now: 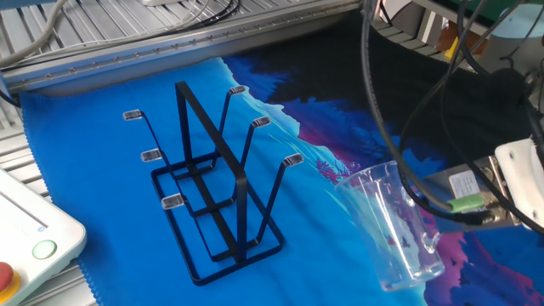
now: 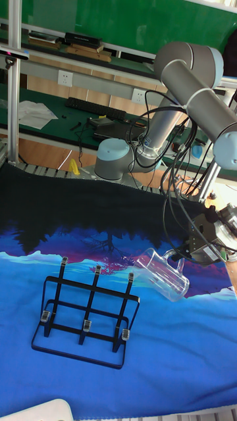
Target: Put the cup on the cup rack
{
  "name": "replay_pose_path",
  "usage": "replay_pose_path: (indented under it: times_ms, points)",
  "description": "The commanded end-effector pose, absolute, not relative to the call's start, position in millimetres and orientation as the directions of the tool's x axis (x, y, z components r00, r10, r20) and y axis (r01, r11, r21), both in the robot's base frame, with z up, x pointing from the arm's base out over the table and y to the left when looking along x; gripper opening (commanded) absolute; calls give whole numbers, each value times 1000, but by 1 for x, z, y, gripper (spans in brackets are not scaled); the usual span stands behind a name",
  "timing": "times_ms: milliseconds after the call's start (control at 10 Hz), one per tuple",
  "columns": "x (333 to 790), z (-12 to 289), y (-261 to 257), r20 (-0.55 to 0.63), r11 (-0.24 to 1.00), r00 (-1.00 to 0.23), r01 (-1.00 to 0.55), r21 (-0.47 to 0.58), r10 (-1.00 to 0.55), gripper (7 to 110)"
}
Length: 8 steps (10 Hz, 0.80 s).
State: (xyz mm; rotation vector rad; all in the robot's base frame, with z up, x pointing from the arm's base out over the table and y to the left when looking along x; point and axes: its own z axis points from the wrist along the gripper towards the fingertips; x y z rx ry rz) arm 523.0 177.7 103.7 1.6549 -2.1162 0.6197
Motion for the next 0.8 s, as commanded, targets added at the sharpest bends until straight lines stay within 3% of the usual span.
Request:
replay_pose_path:
  times_ms: [0, 700]
  points:
    - [522, 92, 198, 469, 230, -242, -970, -84, -849, 7]
    - [526, 84, 215, 401, 246, -262, -965, -90, -878, 7]
